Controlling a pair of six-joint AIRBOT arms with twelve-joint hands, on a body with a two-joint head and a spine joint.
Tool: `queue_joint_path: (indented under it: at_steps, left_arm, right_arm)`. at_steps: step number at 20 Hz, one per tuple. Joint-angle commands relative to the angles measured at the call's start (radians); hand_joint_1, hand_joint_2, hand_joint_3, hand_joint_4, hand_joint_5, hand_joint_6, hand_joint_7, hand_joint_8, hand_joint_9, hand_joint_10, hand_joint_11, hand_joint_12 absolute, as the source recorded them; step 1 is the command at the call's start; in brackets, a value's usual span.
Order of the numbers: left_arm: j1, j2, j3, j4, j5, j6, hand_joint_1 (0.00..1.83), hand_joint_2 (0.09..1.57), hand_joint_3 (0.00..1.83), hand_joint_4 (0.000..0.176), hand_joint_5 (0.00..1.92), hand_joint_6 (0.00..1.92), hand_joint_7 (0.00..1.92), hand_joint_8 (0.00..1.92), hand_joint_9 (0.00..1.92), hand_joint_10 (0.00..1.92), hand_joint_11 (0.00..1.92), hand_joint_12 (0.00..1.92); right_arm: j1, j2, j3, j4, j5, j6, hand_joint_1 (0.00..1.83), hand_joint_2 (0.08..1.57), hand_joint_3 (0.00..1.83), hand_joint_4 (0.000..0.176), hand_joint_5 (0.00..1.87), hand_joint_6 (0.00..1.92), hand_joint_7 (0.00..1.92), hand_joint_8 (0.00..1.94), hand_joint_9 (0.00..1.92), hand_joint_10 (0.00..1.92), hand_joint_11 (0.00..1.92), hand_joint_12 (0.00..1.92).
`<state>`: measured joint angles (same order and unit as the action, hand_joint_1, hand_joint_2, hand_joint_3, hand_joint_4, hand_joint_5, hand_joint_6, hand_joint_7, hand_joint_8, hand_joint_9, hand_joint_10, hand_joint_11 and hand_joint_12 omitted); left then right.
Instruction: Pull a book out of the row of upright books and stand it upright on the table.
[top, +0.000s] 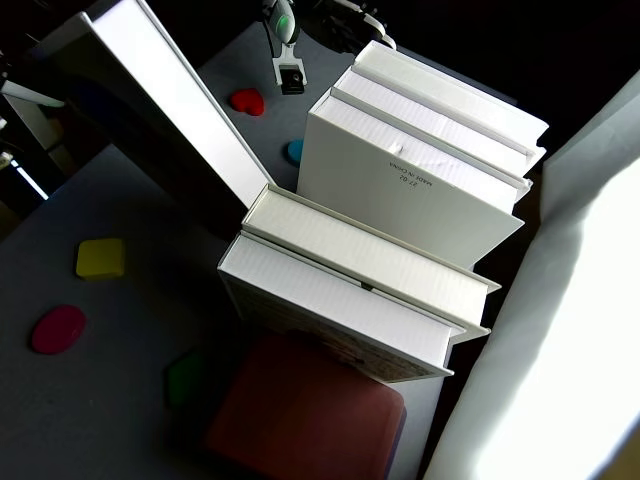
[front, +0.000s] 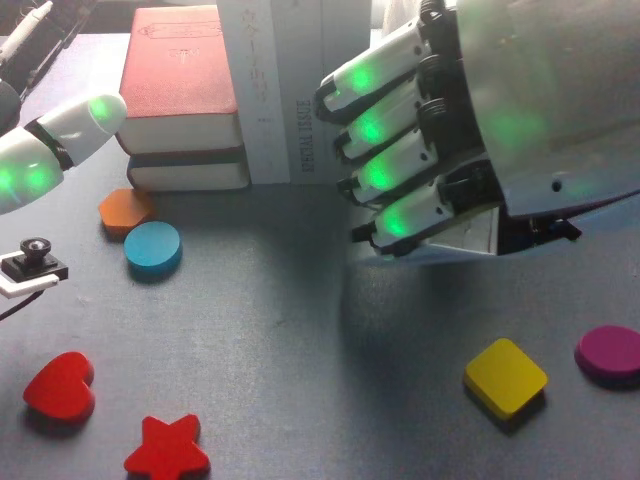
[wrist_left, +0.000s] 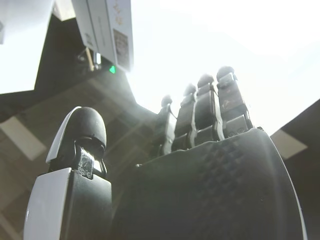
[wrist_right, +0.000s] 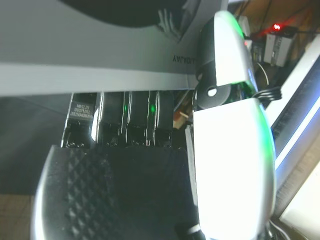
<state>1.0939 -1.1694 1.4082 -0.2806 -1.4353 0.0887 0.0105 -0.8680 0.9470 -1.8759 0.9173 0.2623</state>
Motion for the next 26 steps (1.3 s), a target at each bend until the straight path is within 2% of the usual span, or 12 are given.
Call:
queue_joint_path:
  at_steps: [1,3,8,11,12,13,15,16,18,22,24,26]
  left_arm:
    - [-0.004,-0.003,0.003,-0.013,-0.126,-0.007,0.32,1.34,0.0,0.067,0.05,0.0,0.0,0.0,0.0,0.0,0.0,0.0]
    - [-0.004,-0.003,0.003,-0.014,-0.126,-0.007,0.33,1.34,0.0,0.061,0.05,0.0,0.0,0.0,0.0,0.0,0.0,0.0]
    - [-0.004,-0.003,0.004,-0.014,-0.126,-0.007,0.3,1.34,0.0,0.065,0.04,0.0,0.0,0.0,0.0,0.0,0.0,0.0]
    - [-0.004,-0.003,0.005,-0.016,-0.126,-0.007,0.29,1.34,0.0,0.08,0.03,0.0,0.0,0.0,0.0,0.0,0.0,0.0]
    - [-0.004,-0.003,0.005,-0.016,-0.126,-0.007,0.3,1.34,0.0,0.073,0.03,0.0,0.0,0.0,0.0,0.0,0.0,0.0]
    - [-0.004,-0.003,0.005,-0.016,-0.127,-0.007,0.3,1.34,0.0,0.084,0.03,0.0,0.0,0.0,0.0,0.0,0.0,0.0]
    - [-0.005,-0.005,0.005,-0.018,-0.124,-0.007,0.28,1.34,0.0,0.087,0.04,0.0,0.0,0.0,0.0,0.0,0.0,0.0]
    - [-0.005,-0.007,0.007,-0.019,-0.122,-0.008,0.28,1.34,0.0,0.081,0.04,0.0,0.0,0.0,0.0,0.0,0.0,0.0]
    - [-0.008,-0.019,0.018,-0.024,-0.116,-0.013,0.28,1.34,0.0,0.095,0.03,0.0,0.0,0.0,0.0,0.0,0.0,0.0]
    - [-0.014,-0.044,0.049,-0.036,-0.108,-0.026,0.36,1.36,0.0,0.092,0.04,0.0,0.0,0.0,0.0,0.0,0.0,0.0]
    - [-0.018,-0.055,0.064,-0.037,-0.103,-0.026,0.27,1.34,0.0,0.111,0.02,0.0,0.0,0.0,0.0,0.0,0.0,0.0]
    - [-0.026,-0.063,0.074,-0.036,-0.097,-0.026,0.35,1.32,0.0,0.097,0.03,0.01,0.0,0.0,0.0,0.0,0.0,0.0]
  right_arm:
    - [0.021,-0.001,-0.007,0.092,0.002,-0.009,1.23,1.19,0.0,0.0,0.88,0.93,0.84,1.5,0.65,1.79,0.36,1.92]
    - [0.022,0.004,-0.007,0.102,0.014,-0.007,1.23,1.19,0.0,0.0,0.88,0.93,0.84,1.5,0.65,1.79,0.36,1.92]
    - [0.033,0.026,-0.016,0.121,0.043,0.004,1.23,1.19,0.0,0.0,0.88,0.93,0.84,1.5,0.65,1.79,0.36,1.92]
    - [0.035,0.036,-0.016,0.128,0.053,0.021,1.23,1.19,0.0,0.0,0.88,0.93,0.84,1.5,0.65,1.79,0.36,1.92]
    - [0.035,0.038,-0.014,0.131,0.053,0.023,1.23,1.19,0.0,0.0,0.88,0.93,0.84,1.5,0.65,1.79,0.36,1.92]
    - [0.034,0.037,-0.007,0.134,0.053,0.033,1.23,1.19,0.0,0.0,0.88,0.93,0.84,1.5,0.65,1.79,0.36,1.92]
    - [0.033,0.029,0.013,0.128,0.025,0.064,1.23,1.19,0.0,0.0,0.88,0.93,0.84,1.5,0.65,1.79,0.36,1.92]
    - [0.033,0.025,0.02,0.126,0.017,0.072,1.23,1.19,0.0,0.0,0.88,0.93,0.84,1.5,0.65,1.79,0.36,1.92]
    - [0.029,-0.001,0.05,0.118,0.001,0.102,1.23,1.19,0.0,0.0,0.88,0.93,0.84,1.5,0.65,1.79,0.36,1.92]
    - [0.026,-0.03,0.077,0.117,0.003,0.123,1.23,1.19,0.0,0.0,0.88,0.93,0.84,1.5,0.65,1.79,0.36,1.92]
    - [0.027,-0.023,0.079,0.127,0.008,0.123,1.23,1.19,0.0,0.0,0.88,0.93,0.84,1.5,0.65,1.79,0.36,1.92]
    - [0.026,-0.023,0.091,0.143,0.005,0.119,1.23,1.19,0.0,0.0,0.88,0.93,0.84,1.5,0.65,1.79,0.36,1.92]
